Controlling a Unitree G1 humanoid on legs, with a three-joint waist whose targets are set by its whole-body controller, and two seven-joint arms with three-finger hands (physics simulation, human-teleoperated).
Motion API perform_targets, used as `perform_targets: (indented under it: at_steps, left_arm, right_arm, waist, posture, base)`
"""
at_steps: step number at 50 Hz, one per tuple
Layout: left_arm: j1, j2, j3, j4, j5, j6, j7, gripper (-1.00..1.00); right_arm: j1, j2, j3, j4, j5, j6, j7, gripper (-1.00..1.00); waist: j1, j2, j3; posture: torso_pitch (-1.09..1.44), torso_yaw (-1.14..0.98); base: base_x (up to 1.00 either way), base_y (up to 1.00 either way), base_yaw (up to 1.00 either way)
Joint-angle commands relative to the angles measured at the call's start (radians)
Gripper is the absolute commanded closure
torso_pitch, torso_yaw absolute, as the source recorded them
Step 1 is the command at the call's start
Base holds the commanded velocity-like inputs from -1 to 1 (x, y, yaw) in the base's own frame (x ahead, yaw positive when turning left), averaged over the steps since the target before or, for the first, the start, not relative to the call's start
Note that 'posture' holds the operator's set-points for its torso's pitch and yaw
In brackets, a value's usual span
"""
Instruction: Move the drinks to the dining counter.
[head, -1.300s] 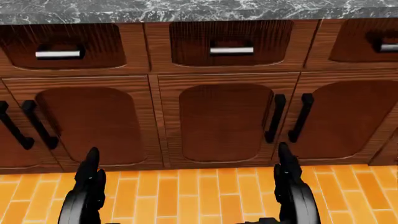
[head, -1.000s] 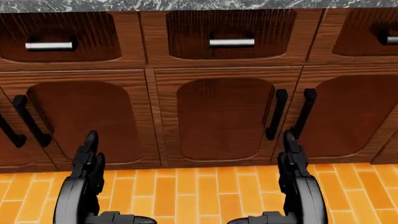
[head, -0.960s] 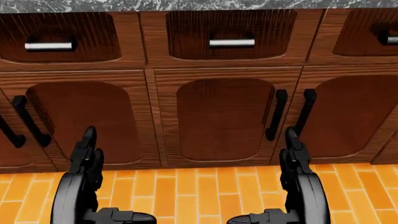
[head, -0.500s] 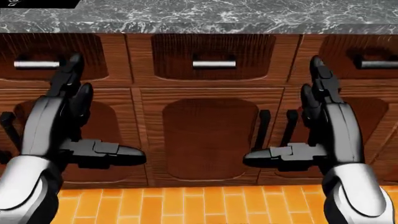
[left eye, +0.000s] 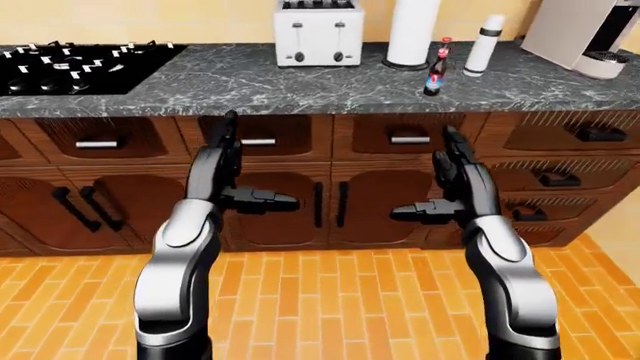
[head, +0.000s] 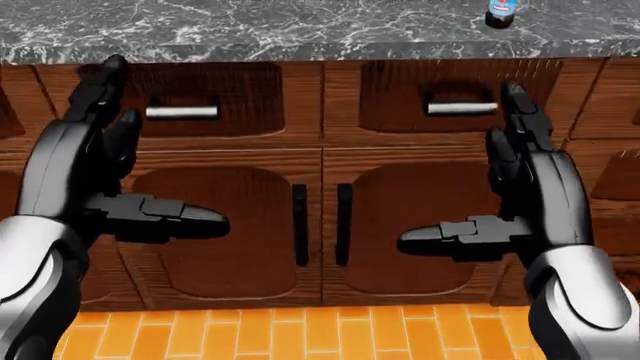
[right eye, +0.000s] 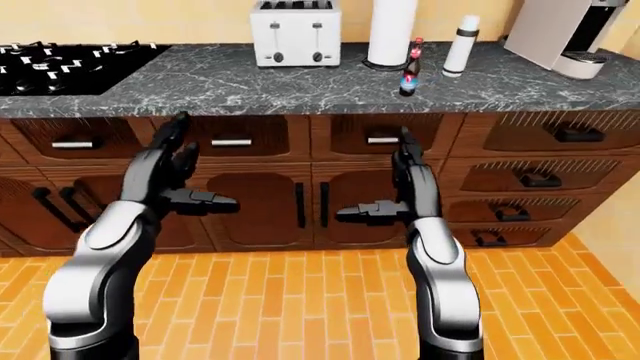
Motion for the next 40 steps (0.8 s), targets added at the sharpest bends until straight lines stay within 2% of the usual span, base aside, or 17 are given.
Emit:
perform_targets:
  at_steps: [1, 3, 5, 6, 8, 14, 16, 17, 18, 21, 24, 25, 26, 27, 28, 32, 40]
  left_arm:
    - [-0.030, 0.000, -0.007, -0.049, -0.008, -0.025, -0.005, -1.00]
    - [-0.034, 0.003, -0.004, -0.054, -0.009, -0.016, -0.006, -1.00]
    - [-0.039, 0.004, -0.002, -0.056, -0.010, -0.010, -0.005, -1.00]
    - [-0.044, 0.009, 0.001, -0.053, -0.010, -0.009, -0.006, -1.00]
    - [-0.051, 0.016, 0.014, -0.031, -0.015, -0.021, -0.005, -1.00]
    - [-0.051, 0.022, 0.013, -0.051, -0.020, -0.003, -0.003, -1.00]
    - [-0.050, 0.026, 0.014, -0.048, -0.019, -0.007, -0.006, -1.00]
    - [-0.050, 0.028, 0.016, -0.042, -0.019, -0.012, -0.008, -1.00]
    - [-0.049, 0.029, 0.017, -0.037, -0.019, -0.018, -0.009, -1.00]
    - [-0.048, 0.028, 0.017, -0.038, -0.019, -0.018, -0.010, -1.00]
    - [-0.047, 0.028, 0.017, -0.042, -0.021, -0.015, -0.011, -1.00]
    - [-0.045, 0.028, 0.017, -0.044, -0.021, -0.015, -0.011, -1.00]
    - [-0.043, 0.028, 0.017, -0.044, -0.021, -0.016, -0.011, -1.00]
    - [-0.042, 0.028, 0.018, -0.043, -0.021, -0.018, -0.012, -1.00]
    - [-0.040, 0.028, 0.019, -0.045, -0.021, -0.018, -0.012, -1.00]
    - [-0.040, 0.035, 0.028, -0.037, -0.026, -0.026, -0.017, -1.00]
    - [-0.057, 0.054, 0.038, -0.006, -0.033, -0.039, -0.027, -1.00]
  right_arm:
    - [-0.026, -0.013, -0.019, -0.052, -0.002, -0.037, -0.009, -1.00]
    - [-0.026, -0.013, -0.017, -0.058, -0.002, -0.033, -0.010, -1.00]
    - [-0.028, -0.013, -0.015, -0.059, -0.003, -0.031, -0.009, -1.00]
    - [-0.031, -0.014, -0.015, -0.062, -0.003, -0.028, -0.009, -1.00]
    - [-0.034, -0.016, -0.017, -0.071, -0.002, -0.018, -0.009, -1.00]
    - [-0.036, -0.018, -0.020, -0.074, -0.001, -0.016, -0.008, -1.00]
    - [-0.034, -0.017, -0.019, -0.070, -0.002, -0.023, -0.008, -1.00]
    - [-0.035, -0.016, -0.018, -0.069, -0.002, -0.023, -0.008, -1.00]
    - [-0.036, -0.016, -0.018, -0.070, -0.001, -0.021, -0.008, -1.00]
    - [-0.037, -0.016, -0.015, -0.063, -0.003, -0.027, -0.007, -1.00]
    - [-0.036, -0.014, -0.013, -0.064, -0.004, -0.027, -0.008, -1.00]
    - [-0.035, -0.013, -0.011, -0.070, -0.004, -0.023, -0.009, -1.00]
    - [-0.034, -0.013, -0.011, -0.073, -0.005, -0.021, -0.008, -1.00]
    - [-0.035, -0.013, -0.010, -0.072, -0.006, -0.022, -0.008, -1.00]
    - [-0.037, -0.013, -0.012, -0.076, -0.004, -0.018, -0.008, -1.00]
    - [-0.031, -0.008, -0.008, -0.122, 0.026, 0.011, 0.008, -1.00]
    - [-0.074, -0.022, -0.011, -0.136, 0.028, 0.062, 0.005, -1.00]
  waist:
    - [-0.001, 0.001, -0.008]
    - [-0.001, -0.044, 0.004]
    - [-0.016, -0.174, -0.034]
    - [-0.015, -0.088, 0.006]
    - [-0.025, -0.094, -0.006]
    - [-0.022, -0.035, 0.018]
    - [-0.016, -0.008, 0.006]
    - [-0.001, 0.034, -0.011]
    - [0.002, -0.007, 0.011]
    - [-0.005, 0.020, -0.027]
    - [0.001, -0.016, -0.009]
    - [-0.001, -0.038, -0.001]
    - [-0.004, -0.087, -0.013]
    - [-0.018, -0.162, -0.035]
    - [-0.015, -0.089, -0.002]
    - [-0.002, -0.131, -0.011]
    - [-0.001, -0.098, 0.001]
  posture:
    - [0.00, 0.00]
    - [0.00, 0.00]
    - [0.00, 0.00]
    - [0.00, 0.00]
    - [0.00, 0.00]
    - [0.00, 0.00]
    - [0.00, 0.00]
    - [0.00, 0.00]
    - [0.00, 0.00]
    - [0.00, 0.00]
    - [0.00, 0.00]
    - [0.00, 0.00]
    - [0.00, 0.00]
    - [0.00, 0.00]
    - [0.00, 0.00]
    - [0.00, 0.00]
    - [0.00, 0.00]
  base:
    - [0.00, -0.96, 0.00]
    - [0.00, -0.96, 0.00]
    - [0.00, -0.96, 0.00]
    - [0.00, -0.96, 0.00]
    - [0.00, -0.96, 0.00]
    - [0.00, -0.96, 0.00]
    - [0.00, -0.84, 0.00]
    - [0.00, -0.84, 0.00]
    - [0.00, -0.84, 0.00]
    - [0.00, -0.84, 0.00]
    - [0.00, -0.84, 0.00]
    - [0.00, -0.84, 0.00]
    - [0.00, -0.84, 0.00]
    - [0.00, -0.84, 0.00]
    - [0.00, -0.84, 0.00]
    - [0.00, -0.11, 0.38]
    - [0.00, 0.00, 1.00]
